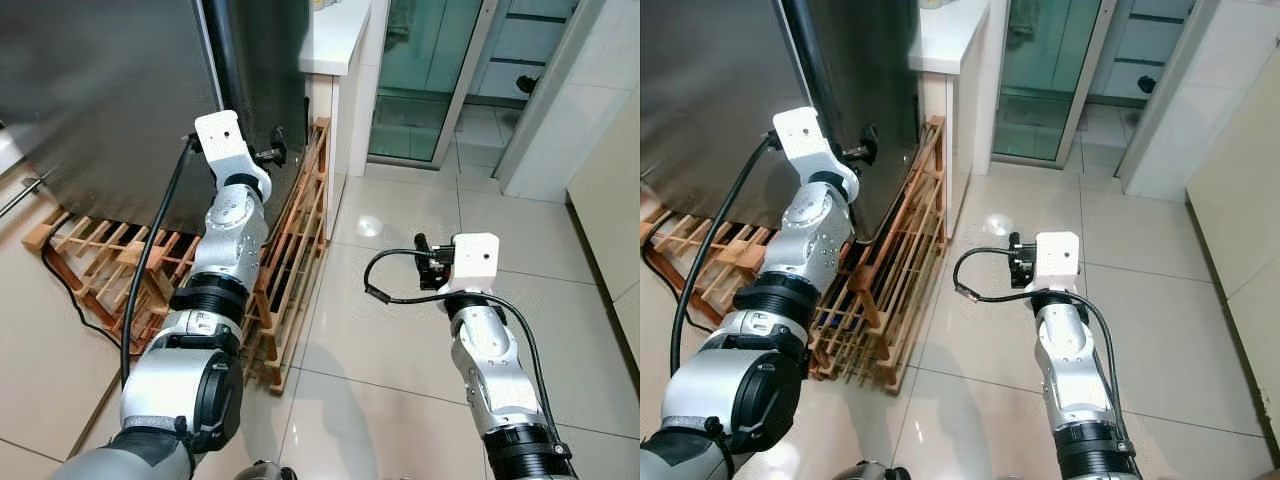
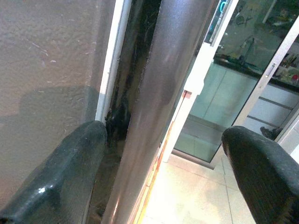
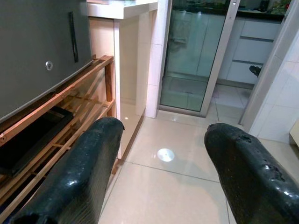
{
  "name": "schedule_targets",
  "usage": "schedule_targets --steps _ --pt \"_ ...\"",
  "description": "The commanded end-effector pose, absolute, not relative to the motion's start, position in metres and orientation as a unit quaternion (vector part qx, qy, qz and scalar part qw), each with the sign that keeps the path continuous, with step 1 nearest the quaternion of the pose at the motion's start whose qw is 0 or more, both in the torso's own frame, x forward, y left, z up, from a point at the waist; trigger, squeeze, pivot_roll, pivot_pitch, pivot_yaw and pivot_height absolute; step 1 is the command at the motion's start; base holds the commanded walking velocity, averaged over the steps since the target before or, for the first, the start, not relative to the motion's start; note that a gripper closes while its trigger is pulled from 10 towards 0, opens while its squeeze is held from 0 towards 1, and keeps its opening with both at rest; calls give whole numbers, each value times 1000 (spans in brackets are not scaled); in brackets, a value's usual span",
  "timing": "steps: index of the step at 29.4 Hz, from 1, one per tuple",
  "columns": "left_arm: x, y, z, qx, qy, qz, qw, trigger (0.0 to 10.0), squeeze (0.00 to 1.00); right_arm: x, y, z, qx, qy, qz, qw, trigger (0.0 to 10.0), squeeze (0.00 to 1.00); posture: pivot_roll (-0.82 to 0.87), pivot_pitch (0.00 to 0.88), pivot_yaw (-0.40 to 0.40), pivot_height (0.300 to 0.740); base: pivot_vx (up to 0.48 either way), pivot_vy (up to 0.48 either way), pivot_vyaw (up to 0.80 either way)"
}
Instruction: Restocking fridge
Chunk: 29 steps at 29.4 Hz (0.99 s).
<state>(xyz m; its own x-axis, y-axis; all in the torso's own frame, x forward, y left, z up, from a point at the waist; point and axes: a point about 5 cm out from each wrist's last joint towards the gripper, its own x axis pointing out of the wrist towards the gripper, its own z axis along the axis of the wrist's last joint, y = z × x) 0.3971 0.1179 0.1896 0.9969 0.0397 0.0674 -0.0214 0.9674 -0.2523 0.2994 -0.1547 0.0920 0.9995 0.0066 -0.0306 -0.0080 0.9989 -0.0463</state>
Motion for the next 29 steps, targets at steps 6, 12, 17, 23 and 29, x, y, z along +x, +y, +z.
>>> schedule_targets --steps 6,12,17,23,29 --pt "401 102 193 -76 -36 -3 996 10000 0 305 -154 95 -28 8 3 1000 10000 0 -138 0 74 740 0 0 0" --pt "408 90 199 -31 -27 15 999 10000 0 308 -150 92 -31 14 10 999 10000 0 -138 0 74 740 0 0 0" --pt "405 50 208 -63 -23 -81 994 10000 0 307 -147 93 -31 13 12 999 10000 0 -157 0 85 740 0 0 0" --pt "386 -19 229 -173 -48 -270 946 10000 0 303 -151 90 -32 14 8 999 10000 0 -173 0 82 740 0 0 0" --pt "348 -73 249 -228 -94 -464 851 10000 0 297 -163 83 -40 30 1 999 10000 0 -165 0 65 740 0 0 0"
